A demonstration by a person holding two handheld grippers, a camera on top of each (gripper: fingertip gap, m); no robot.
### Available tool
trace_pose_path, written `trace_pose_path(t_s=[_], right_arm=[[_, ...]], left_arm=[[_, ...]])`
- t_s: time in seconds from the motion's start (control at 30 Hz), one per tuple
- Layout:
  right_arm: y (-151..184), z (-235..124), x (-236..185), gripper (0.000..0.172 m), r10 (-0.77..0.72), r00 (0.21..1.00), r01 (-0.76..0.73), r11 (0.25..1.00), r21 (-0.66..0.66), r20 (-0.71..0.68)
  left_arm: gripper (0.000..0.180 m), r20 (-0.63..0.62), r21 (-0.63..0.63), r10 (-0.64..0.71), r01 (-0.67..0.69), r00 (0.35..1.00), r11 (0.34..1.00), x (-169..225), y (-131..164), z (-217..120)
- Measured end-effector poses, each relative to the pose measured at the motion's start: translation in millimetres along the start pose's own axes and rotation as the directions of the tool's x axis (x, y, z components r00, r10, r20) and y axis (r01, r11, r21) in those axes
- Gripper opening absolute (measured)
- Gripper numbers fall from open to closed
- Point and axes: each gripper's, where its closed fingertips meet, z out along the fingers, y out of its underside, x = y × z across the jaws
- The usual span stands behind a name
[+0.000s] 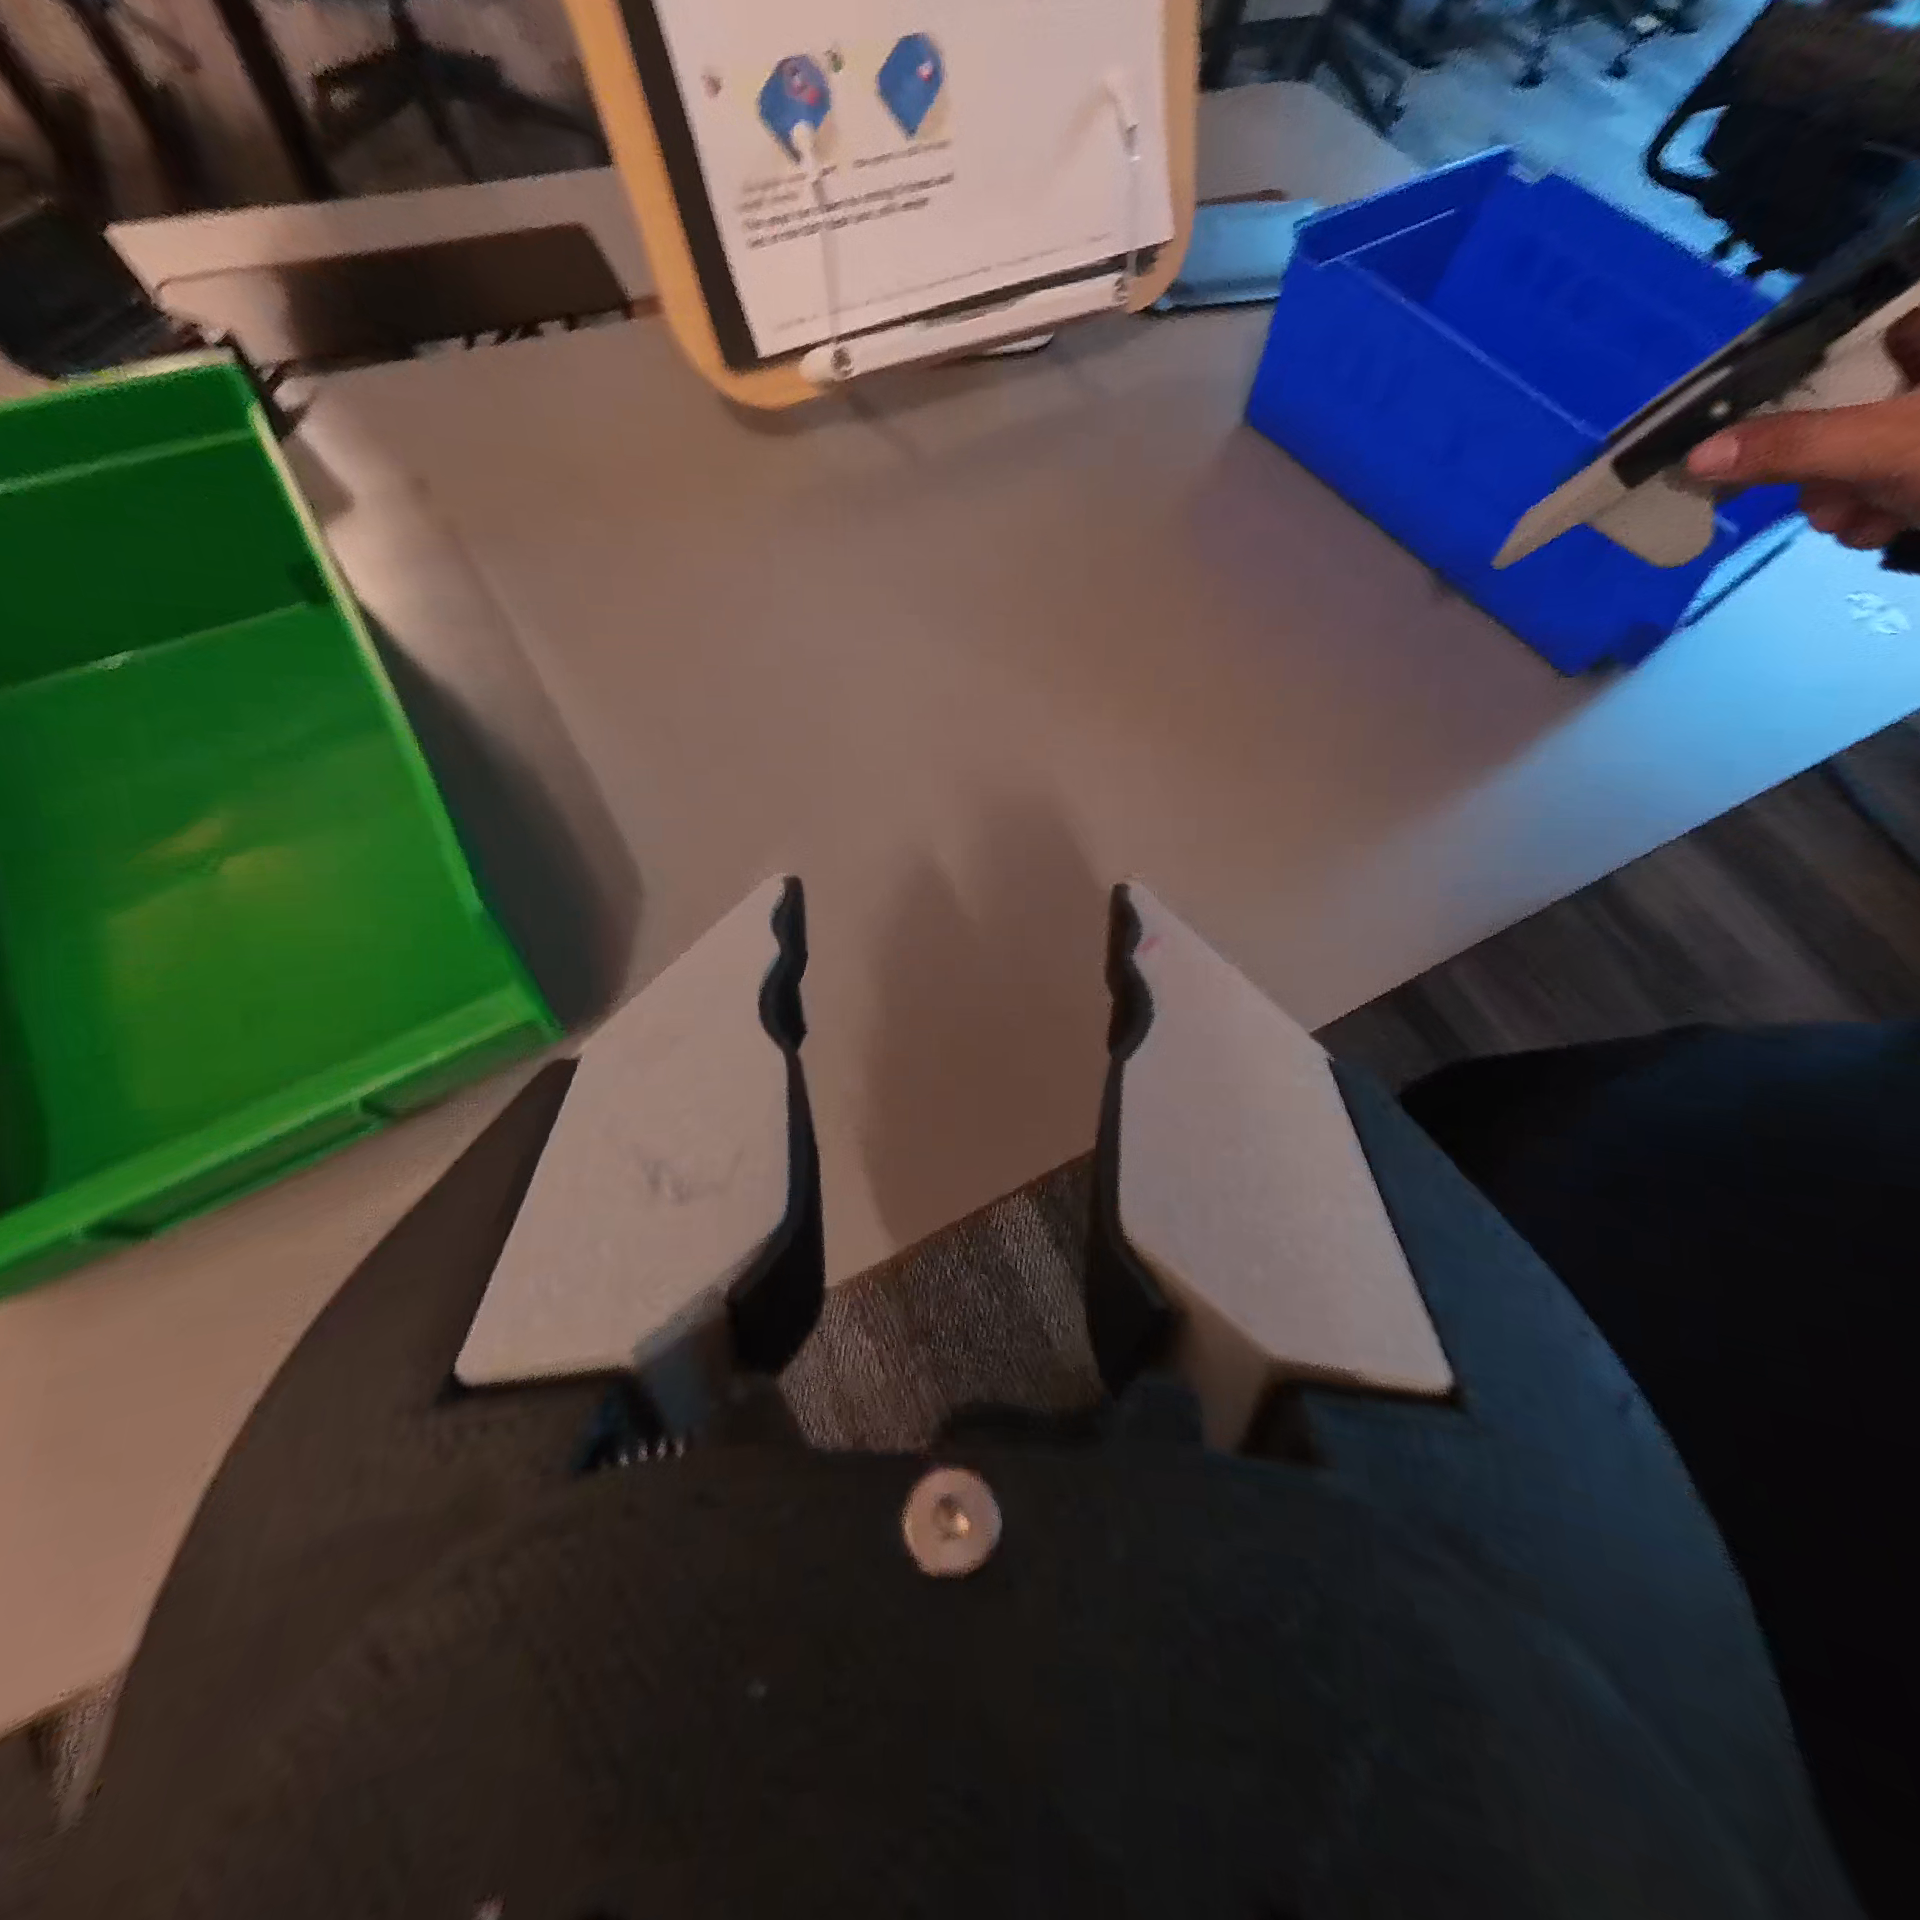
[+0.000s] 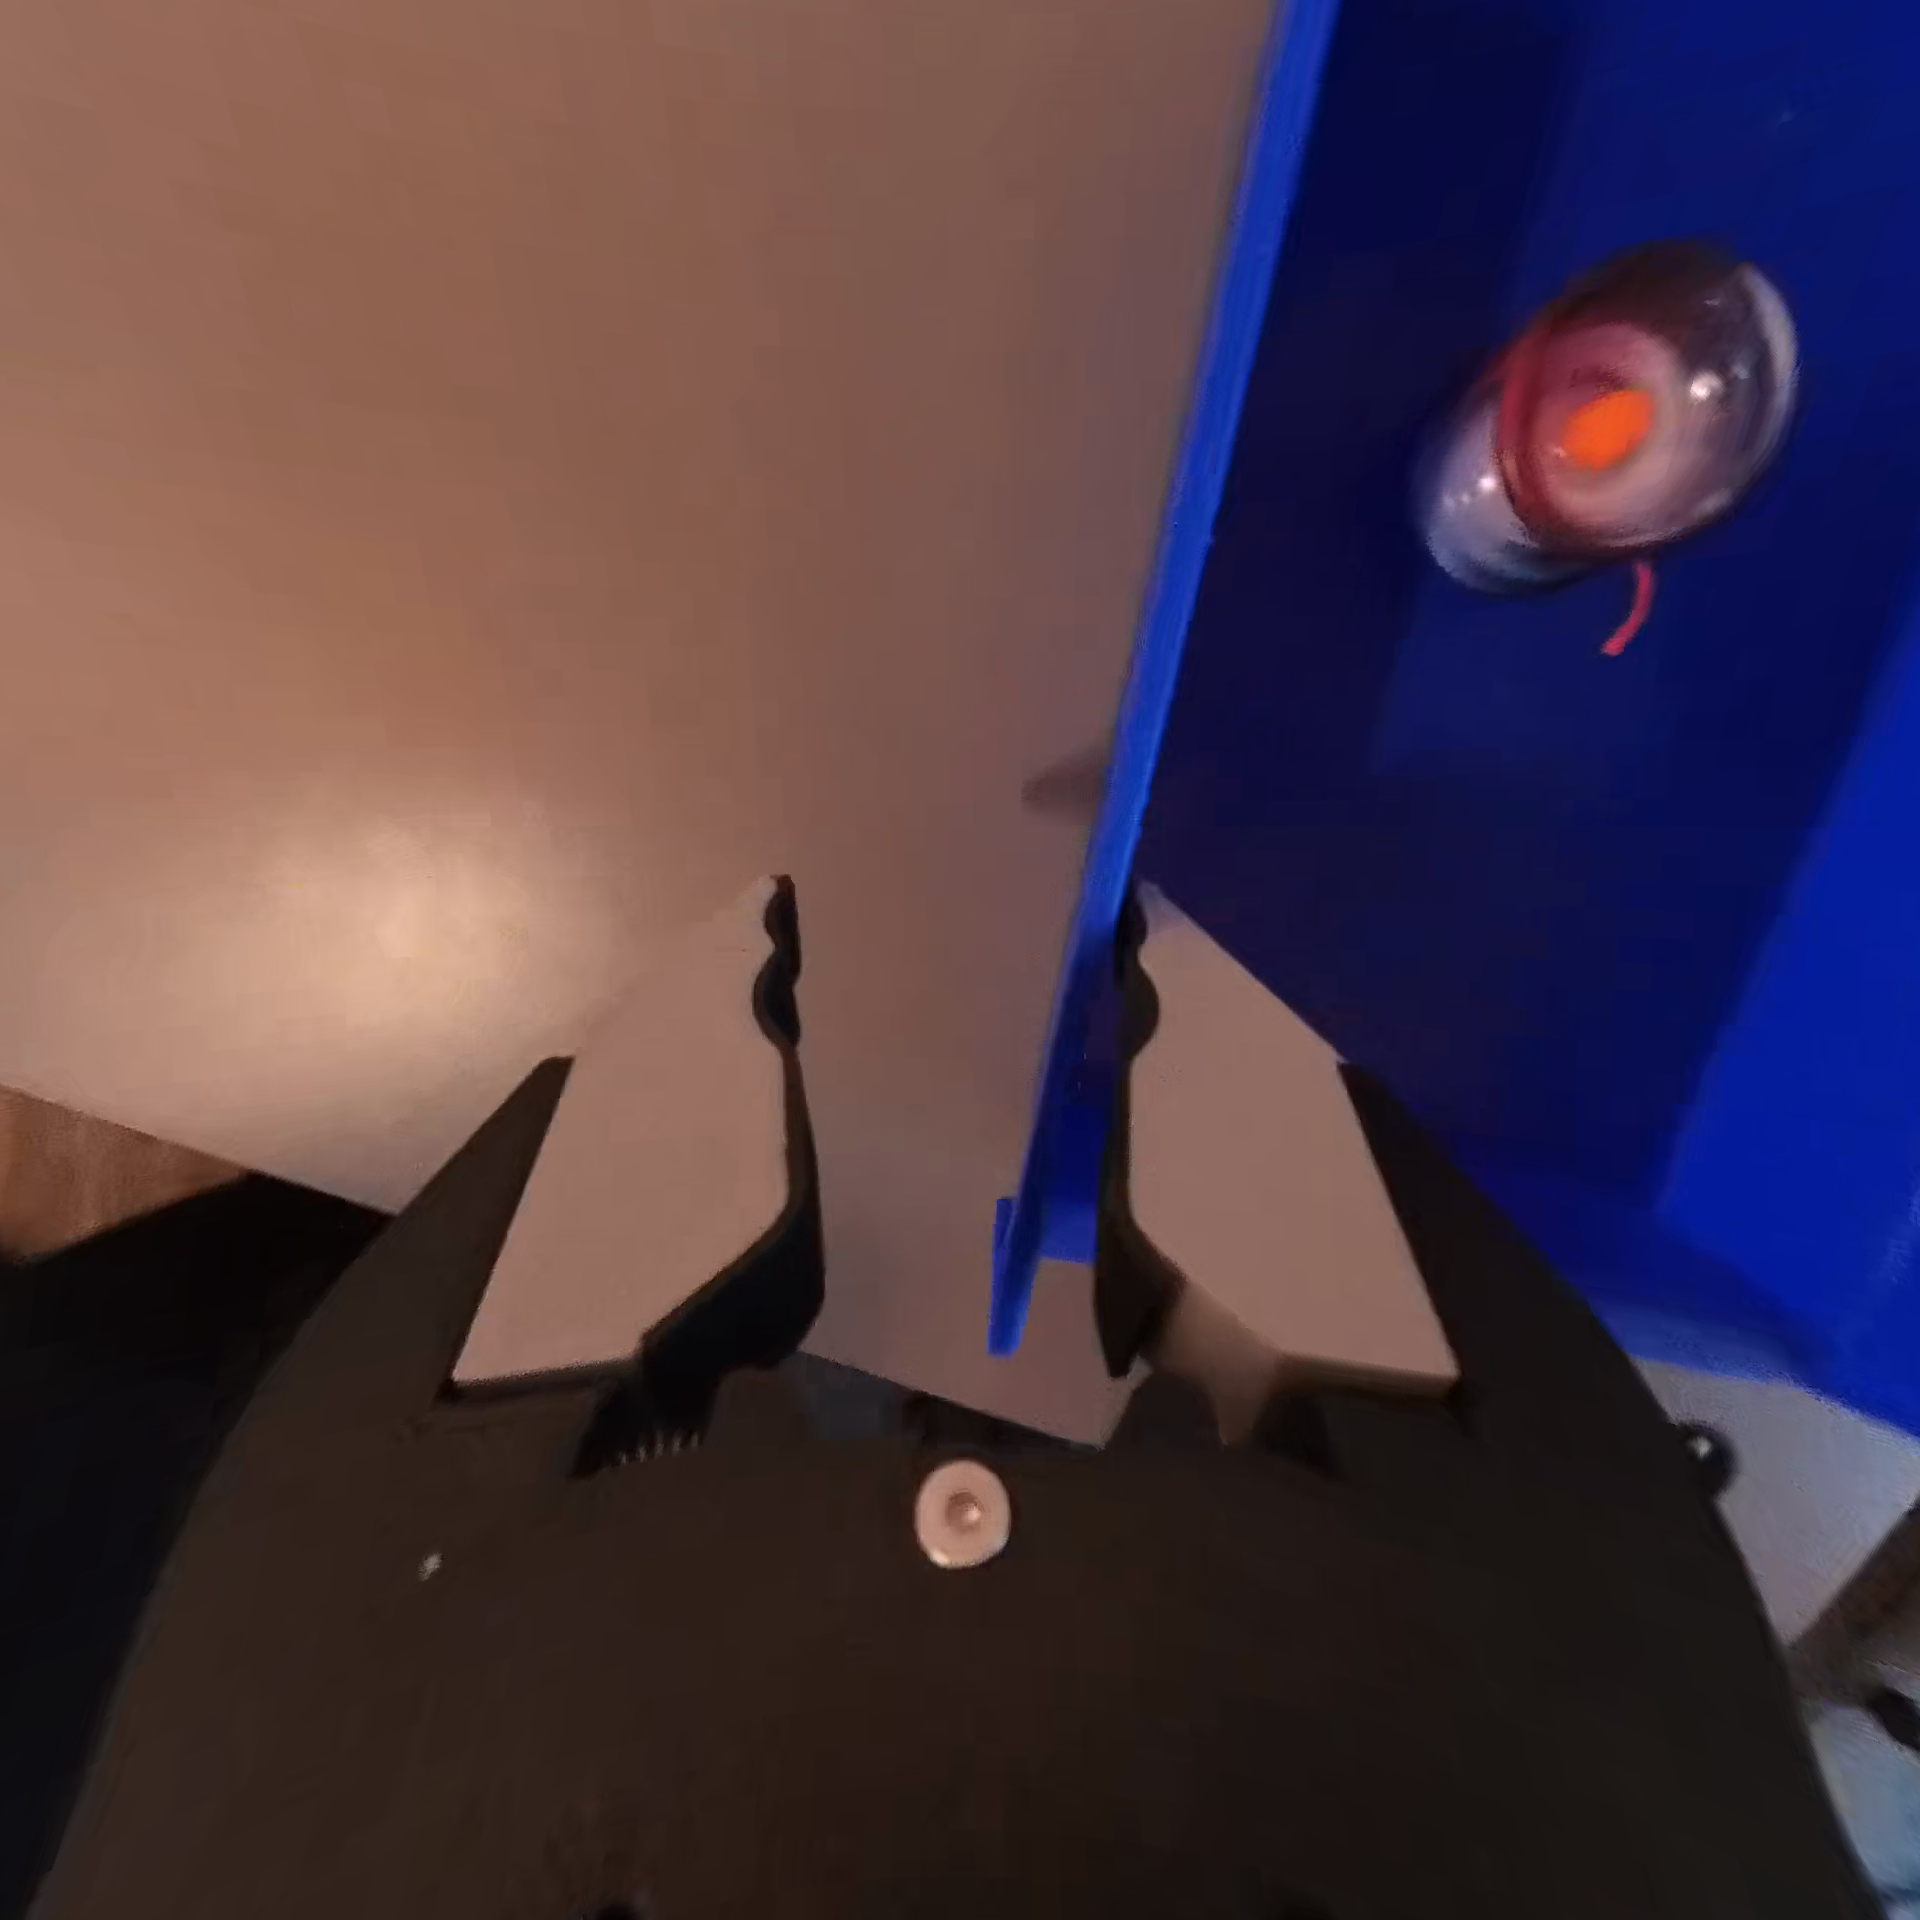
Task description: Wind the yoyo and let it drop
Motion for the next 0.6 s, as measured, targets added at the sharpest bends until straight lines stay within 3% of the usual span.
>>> trace_pose_path(t_s=[0.03, 0.1, 0.2, 0.23, 0.3, 0.43, 0.6], right_arm=[[-1, 6, 3, 0.055, -0.041, 0.999, 0.041, 0.999, -0.018, -0.012], [-9, 12, 7, 0.021, -0.096, 0.995, 0.096, 0.995, -0.016, 0.004], [-21, 16, 7, 0.03, -0.069, 0.991, 0.068, 0.998, 0.009, 0.113], [-24, 16, 9, 0.029, -0.07, 0.989, 0.068, 0.997, 0.024, 0.13], [-26, 16, 12, 0.025, -0.06, 0.982, 0.049, 0.997, 0.066, 0.178], [-21, 18, 6, 0.032, -0.019, 0.948, -0.013, 0.995, 0.098, 0.318], [-21, 16, 4, 0.039, 0.016, 0.925, -0.069, 0.989, 0.128, 0.38]], left_arm=[[0.056, 0.026, -0.022, -0.02, 0.021, 0.999, 1.0, 0, 5, 0], [0.052, 0.067, -0.059, -0.071, 0.075, 0.995, 0.995, 2, 16, 3], [0.0, 0.113, -0.002, -0.22, 0.222, 0.969, 0.975, 7, 14, 0], [0.0, 0.143, 0.057, -0.269, 0.263, 0.952, 0.963, 4, 7, -4], [0.009, 0.209, 0.096, -0.319, 0.305, 0.924, 0.947, -3, 3, -6], [0.029, 0.384, -0.084, -0.213, 0.264, 0.898, 0.961, -21, 22, 0], [0.059, 0.428, -0.173, -0.239, 0.339, 0.872, 0.925, -56, 33, 19]])
